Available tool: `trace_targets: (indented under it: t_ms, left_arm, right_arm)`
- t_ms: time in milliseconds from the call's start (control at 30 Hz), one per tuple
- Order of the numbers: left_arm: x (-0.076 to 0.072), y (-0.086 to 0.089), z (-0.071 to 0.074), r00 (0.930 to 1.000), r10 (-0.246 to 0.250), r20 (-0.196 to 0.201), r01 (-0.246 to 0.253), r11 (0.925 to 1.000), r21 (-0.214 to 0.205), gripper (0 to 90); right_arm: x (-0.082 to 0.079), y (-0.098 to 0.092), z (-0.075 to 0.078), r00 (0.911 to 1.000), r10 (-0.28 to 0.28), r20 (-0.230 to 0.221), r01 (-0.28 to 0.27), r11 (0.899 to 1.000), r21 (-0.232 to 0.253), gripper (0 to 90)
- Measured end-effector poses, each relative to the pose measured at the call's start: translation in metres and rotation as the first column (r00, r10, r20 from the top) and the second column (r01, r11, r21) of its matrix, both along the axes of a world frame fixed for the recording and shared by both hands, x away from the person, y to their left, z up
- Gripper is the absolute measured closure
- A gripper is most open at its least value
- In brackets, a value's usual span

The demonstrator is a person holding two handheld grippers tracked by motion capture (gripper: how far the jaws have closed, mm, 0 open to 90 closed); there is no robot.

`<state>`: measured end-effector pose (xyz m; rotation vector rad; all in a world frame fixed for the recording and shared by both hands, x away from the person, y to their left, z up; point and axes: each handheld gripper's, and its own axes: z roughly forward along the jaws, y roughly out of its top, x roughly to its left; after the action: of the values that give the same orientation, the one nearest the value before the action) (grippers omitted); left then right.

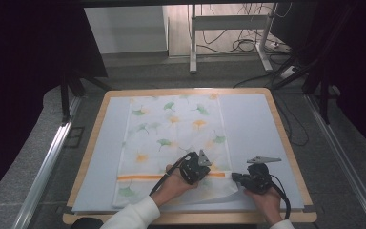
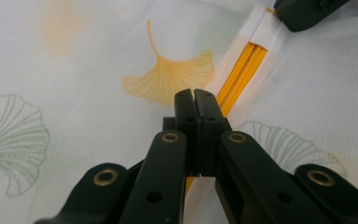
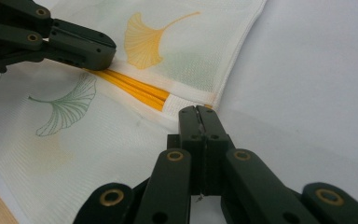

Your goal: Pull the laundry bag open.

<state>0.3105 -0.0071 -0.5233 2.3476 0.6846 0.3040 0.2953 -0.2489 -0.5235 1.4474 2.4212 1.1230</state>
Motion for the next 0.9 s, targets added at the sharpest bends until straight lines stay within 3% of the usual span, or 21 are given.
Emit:
trace_targets:
  t_ms: [900]
  left_arm:
    - [-0.007,0.028,-0.003,0.9989,0.046,-0.01,-0.046,0.9986,-0.027,90.0]
  right_arm:
    - [-0.001,0.0,0.0,0.9999,0.004,0.014,-0.004,1.0,-0.005,89.1]
